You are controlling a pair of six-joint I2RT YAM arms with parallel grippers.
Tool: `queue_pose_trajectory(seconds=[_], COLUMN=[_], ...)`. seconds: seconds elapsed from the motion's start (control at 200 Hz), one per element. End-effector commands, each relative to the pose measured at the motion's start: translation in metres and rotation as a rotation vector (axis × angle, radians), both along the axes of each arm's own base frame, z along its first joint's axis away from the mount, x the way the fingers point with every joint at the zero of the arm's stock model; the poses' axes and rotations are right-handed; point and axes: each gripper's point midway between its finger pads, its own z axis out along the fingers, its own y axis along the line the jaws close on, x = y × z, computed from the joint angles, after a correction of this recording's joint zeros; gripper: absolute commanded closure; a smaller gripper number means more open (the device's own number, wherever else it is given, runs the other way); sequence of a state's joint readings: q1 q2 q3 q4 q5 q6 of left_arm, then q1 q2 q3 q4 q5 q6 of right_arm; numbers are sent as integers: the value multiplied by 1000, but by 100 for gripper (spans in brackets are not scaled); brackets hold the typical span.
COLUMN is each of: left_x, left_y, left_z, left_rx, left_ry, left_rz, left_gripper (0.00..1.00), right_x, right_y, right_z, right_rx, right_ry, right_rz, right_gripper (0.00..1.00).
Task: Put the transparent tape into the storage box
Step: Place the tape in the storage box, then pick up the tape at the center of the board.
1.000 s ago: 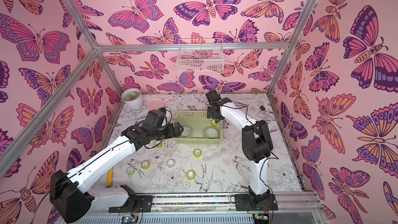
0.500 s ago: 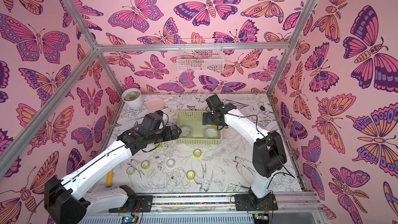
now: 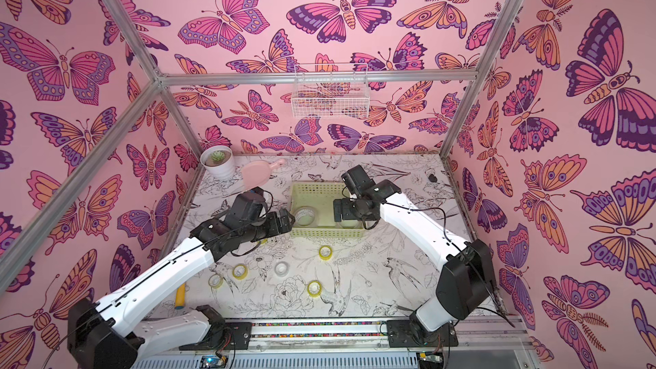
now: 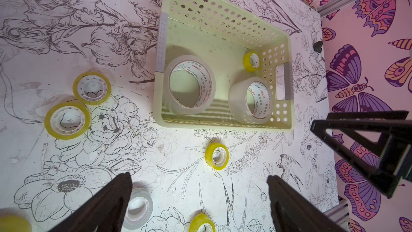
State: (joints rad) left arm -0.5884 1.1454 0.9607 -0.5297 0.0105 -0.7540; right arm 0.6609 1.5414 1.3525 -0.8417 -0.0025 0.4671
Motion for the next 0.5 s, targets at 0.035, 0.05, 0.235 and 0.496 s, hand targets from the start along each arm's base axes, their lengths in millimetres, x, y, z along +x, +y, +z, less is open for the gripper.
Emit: queue_pose_trajectory(seconds=[0.035,0.05,0.235,0.496], left_x=[-12,-13,-28,-47], left_y=[8,8,8,2], left_z=[-11,-12,-20,-25], left_rx=[8,9,33,9], left_ry=[32,32,81,127], left_rz=[1,-9,-87,-175], left_gripper=[0,0,0,0], right_x=[-30,-31,-49,-56], right_y=[1,2,19,36], right_z=[-8,-10,-27,-72], right_rx=[-25,-25,-10,-22], right_ry=[50,52,53,130], right_rz=[9,-1,-107,-195], right_gripper=[4,5,17,45])
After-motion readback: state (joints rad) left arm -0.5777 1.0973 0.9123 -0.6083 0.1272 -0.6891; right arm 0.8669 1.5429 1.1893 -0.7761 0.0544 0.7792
